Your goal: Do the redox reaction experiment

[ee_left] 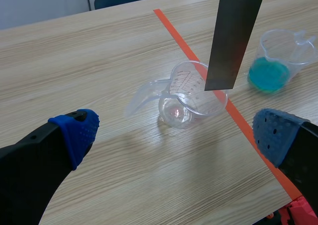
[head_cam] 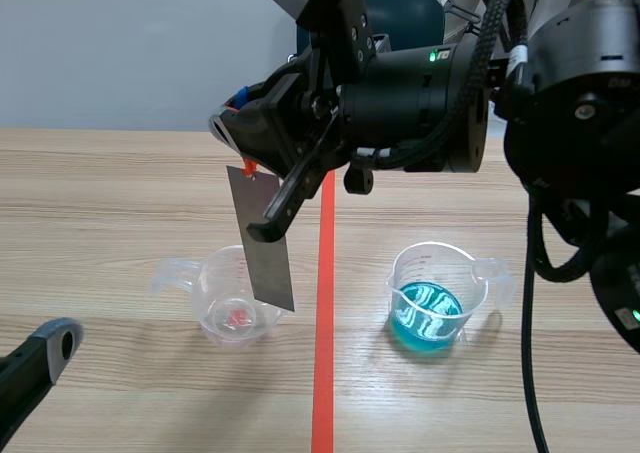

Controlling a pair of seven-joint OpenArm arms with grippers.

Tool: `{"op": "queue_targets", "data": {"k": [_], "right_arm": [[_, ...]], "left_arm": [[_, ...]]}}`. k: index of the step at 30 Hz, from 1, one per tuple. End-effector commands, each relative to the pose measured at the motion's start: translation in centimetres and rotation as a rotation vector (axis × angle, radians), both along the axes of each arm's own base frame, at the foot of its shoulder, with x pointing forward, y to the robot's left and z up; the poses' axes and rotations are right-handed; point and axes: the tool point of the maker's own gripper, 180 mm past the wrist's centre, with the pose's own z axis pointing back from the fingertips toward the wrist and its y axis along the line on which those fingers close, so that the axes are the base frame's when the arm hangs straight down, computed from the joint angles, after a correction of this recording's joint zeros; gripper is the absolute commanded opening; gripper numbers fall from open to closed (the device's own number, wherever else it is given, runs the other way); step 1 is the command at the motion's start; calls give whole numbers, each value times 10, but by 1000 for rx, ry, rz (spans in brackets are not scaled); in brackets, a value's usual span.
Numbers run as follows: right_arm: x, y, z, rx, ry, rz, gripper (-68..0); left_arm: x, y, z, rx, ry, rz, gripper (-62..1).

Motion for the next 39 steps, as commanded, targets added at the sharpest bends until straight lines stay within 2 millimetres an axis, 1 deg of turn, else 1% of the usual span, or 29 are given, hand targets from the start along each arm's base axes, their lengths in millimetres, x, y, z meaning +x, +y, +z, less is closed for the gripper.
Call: {"op": "queue_targets", "data": {"k": [1,39], "right_arm": [[3,-1,7,16,-15,-5,-662],[4,-2,2,-11,-13,-13,-662]], "left_arm": [[3,-4,10,-20,-30,-1,14],[3,-4,10,-20,-30,-1,14]]}}
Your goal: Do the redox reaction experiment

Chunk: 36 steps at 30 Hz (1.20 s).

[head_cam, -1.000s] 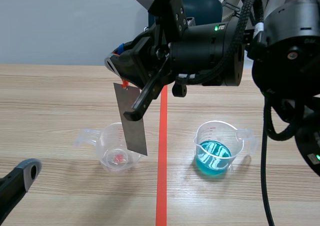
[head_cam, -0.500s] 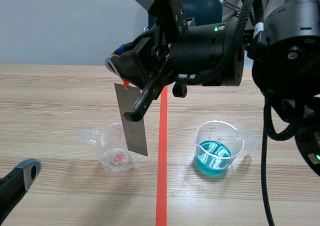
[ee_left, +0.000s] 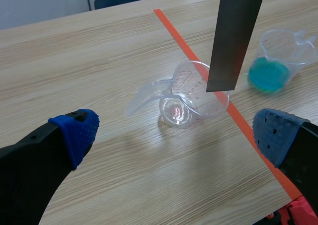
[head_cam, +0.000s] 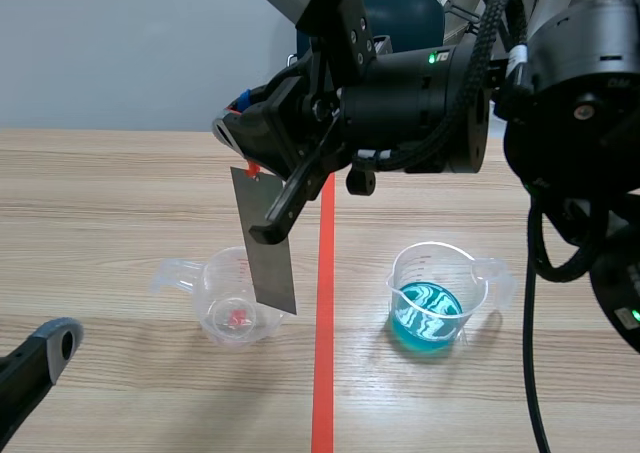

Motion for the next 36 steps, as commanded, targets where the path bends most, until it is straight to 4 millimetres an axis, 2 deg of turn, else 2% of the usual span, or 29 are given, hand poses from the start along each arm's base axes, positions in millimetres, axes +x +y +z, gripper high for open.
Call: {"op": "queue_targets", "data": {"k": [1,36], "right_arm": [[3,-1,5,8,-12,-7,-662],[4,-3,2,-8,-20,-15,-662]], "left_arm": [[3,-4,10,-20,-30,-1,14],[3,-4,9,-20,-30,-1,14]]}}
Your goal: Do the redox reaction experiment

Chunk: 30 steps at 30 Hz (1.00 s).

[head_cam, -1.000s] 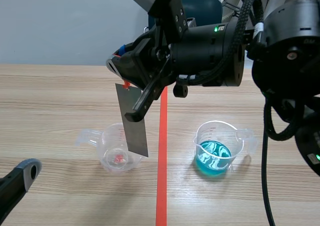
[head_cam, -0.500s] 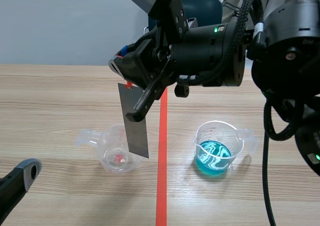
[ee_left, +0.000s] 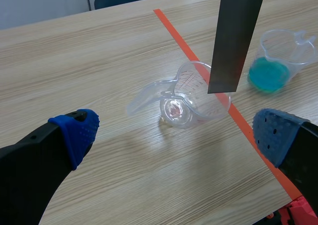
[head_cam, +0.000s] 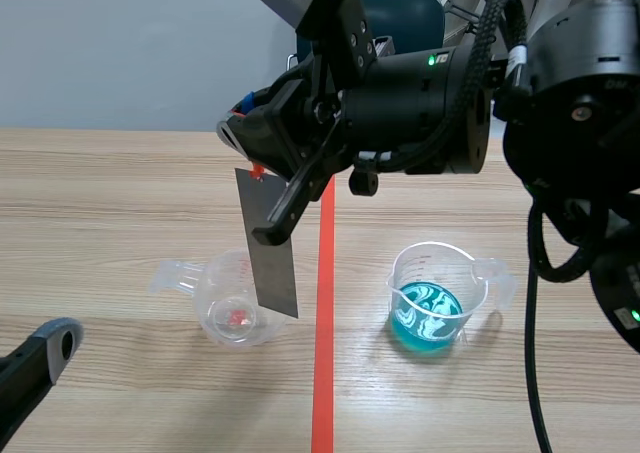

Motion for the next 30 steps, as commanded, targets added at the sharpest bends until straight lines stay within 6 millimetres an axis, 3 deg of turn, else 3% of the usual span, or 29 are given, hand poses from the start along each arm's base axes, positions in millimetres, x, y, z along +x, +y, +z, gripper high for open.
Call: {"op": "queue_targets", "data": {"k": [1,13,30], "right_arm": [[3,-1,6,15,-15,-7,-662],[-2,0,34,52,-92,4,-662],[-30,-14,106,144,-277,20,-662]], "left_arm": [[3,-4,9,-20,-30,-1,14],[3,-4,9,-20,-30,-1,14],[2,-3,6,-12,-13,-1,14]]}}
